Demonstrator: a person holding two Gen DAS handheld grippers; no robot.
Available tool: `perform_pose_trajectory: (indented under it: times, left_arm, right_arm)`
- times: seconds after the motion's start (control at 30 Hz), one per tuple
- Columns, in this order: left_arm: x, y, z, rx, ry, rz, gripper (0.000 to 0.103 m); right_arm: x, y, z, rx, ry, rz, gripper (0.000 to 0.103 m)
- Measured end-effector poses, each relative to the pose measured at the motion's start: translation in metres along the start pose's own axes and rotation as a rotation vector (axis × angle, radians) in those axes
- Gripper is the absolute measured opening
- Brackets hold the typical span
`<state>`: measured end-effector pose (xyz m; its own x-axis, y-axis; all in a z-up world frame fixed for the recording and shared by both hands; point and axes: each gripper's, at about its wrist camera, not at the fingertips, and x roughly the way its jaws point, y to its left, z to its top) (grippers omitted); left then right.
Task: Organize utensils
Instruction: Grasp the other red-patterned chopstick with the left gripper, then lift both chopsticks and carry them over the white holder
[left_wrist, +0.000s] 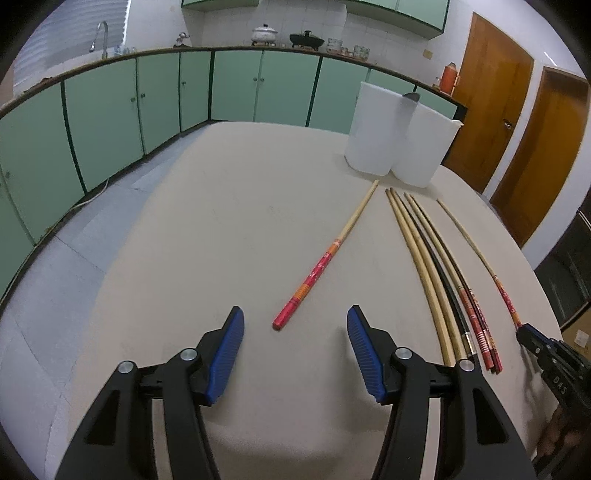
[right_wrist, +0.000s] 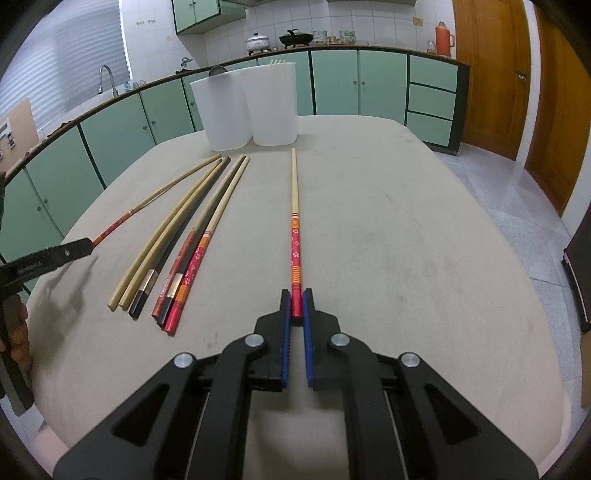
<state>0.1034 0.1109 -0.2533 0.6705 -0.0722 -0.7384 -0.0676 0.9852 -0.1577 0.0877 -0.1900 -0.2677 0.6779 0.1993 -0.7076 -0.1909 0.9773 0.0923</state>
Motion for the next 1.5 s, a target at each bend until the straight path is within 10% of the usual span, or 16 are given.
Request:
perform_pose_trajectory:
  times: [0.37,0.93,1.5]
  left_arm:
    - [0.002,-0.023,-0.007,0.051,0.033,-0.001,0.007]
    - [0.002,-0.031,-0.011,0.062,0.017,0.025,0.018]
    - [-0.043,-0.056,0.008,0.112,-0.073,-0.002,0.005]
  right_arm:
    - [0.002,-0.003,0.003,0.013,0.007,0.002,0.006]
    - [0.000,-0.002,-0.001,-0.015,-0.011,0.008,0.007]
    - [-0.031,0.008,0.028,-0.111,-0.061,0.006,0.005]
